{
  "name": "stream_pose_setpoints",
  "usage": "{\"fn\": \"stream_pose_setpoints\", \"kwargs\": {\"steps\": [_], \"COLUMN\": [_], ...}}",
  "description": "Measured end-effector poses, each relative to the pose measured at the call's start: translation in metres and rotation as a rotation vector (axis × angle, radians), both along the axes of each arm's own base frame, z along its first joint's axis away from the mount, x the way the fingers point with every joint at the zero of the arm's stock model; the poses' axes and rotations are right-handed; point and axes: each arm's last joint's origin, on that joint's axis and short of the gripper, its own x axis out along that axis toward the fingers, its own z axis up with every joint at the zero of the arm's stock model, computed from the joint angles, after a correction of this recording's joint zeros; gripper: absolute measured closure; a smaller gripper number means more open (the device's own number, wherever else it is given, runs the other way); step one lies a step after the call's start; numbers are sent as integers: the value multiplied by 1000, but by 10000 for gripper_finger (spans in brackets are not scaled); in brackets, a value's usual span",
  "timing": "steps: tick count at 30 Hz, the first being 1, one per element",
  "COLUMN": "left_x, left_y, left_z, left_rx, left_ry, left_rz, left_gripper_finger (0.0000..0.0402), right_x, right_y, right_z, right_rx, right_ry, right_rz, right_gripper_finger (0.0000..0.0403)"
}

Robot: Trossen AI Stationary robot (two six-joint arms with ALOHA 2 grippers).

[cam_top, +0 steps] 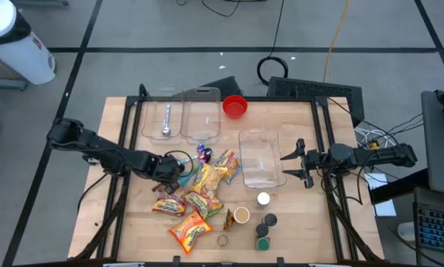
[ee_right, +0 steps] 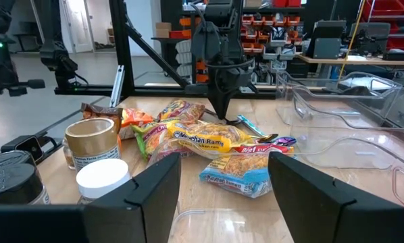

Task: Pick & Place Food Item
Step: Put the black spoon into the top left transparent bin

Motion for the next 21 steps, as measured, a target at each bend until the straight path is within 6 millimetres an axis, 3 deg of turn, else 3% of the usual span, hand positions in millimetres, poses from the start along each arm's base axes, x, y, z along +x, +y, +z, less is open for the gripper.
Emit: {"fn": "stream_pose_setpoints", "kwargs": {"steps": [10,16,21], "left_x": [4,6,11], "left_y": [3,7,14], "left_z": [52,100,147], "left_rx": [63,208,428], "left_ry": [-260,-466,-593], "left_rz": [6,16,32], "left_gripper_finger": [397,396,393], "right_x": [0,0,0], "right_y": [0,0,0], "right_z": [0,0,0], "right_rx": [0,0,0], "right_ry": [0,0,0], "right_rz": [0,0,0], "right_gripper_finger": [186,186,184]}}
